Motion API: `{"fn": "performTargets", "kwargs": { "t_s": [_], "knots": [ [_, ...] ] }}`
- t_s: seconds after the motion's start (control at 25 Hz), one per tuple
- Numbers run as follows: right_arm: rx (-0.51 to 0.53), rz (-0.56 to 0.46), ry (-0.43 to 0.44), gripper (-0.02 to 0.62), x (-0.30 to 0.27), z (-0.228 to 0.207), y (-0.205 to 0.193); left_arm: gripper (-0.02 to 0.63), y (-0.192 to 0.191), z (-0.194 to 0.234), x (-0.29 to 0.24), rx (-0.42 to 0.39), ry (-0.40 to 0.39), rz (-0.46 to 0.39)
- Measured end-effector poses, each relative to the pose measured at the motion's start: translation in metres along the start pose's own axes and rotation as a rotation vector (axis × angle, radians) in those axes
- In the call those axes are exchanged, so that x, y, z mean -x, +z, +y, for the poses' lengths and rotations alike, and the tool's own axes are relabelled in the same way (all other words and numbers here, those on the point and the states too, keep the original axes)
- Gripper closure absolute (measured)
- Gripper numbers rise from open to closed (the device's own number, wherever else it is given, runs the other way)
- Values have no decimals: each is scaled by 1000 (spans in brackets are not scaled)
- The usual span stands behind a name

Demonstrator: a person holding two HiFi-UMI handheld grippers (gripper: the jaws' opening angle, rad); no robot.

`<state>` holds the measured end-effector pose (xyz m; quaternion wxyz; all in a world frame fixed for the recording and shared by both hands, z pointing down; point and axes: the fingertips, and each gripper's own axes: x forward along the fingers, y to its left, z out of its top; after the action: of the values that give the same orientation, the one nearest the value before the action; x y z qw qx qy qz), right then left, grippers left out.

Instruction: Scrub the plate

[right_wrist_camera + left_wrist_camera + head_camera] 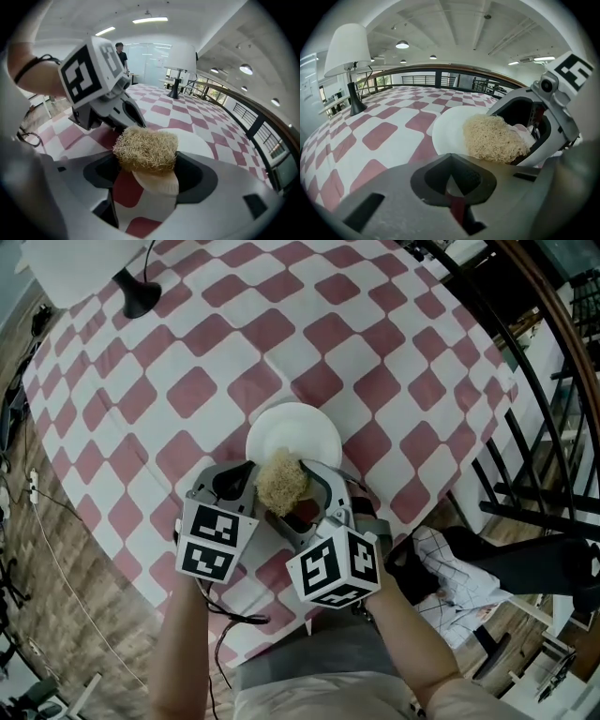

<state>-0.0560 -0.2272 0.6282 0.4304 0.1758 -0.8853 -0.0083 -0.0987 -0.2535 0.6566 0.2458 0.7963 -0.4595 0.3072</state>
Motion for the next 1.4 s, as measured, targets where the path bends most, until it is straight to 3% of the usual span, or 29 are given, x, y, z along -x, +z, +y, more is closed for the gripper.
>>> {"fn": "performTargets", "kwargs": {
  "t_s": [0.16, 0.48, 0.72, 0.88, 1.0, 1.24, 1.4],
  "knots": [
    [43, 34, -31, 238, -2, -3, -17, 592, 0, -1, -1, -2, -6, 1],
    [-40, 44, -63, 239, 21, -35, -36, 592, -1, -1, -1, -6, -6, 1],
    [-210, 68, -169, 239, 49, -73, -72, 592, -2, -1, -1, -5, -5, 3],
    [-368, 7, -216, 239, 77, -89, -83, 592, -4, -12, 3, -80, -27, -15],
    [-382, -2, -258, 239, 100, -92, -85, 592, -1, -23, 13, -91, -33, -41],
    [-393, -73, -285, 239, 140, -90, -66, 592, 25, -33, 54, -120, 36, -81],
    [-383, -139, -271, 239, 165, -83, -39, 592, 35, -49, 85, -188, 42, -73]
  ]
}}
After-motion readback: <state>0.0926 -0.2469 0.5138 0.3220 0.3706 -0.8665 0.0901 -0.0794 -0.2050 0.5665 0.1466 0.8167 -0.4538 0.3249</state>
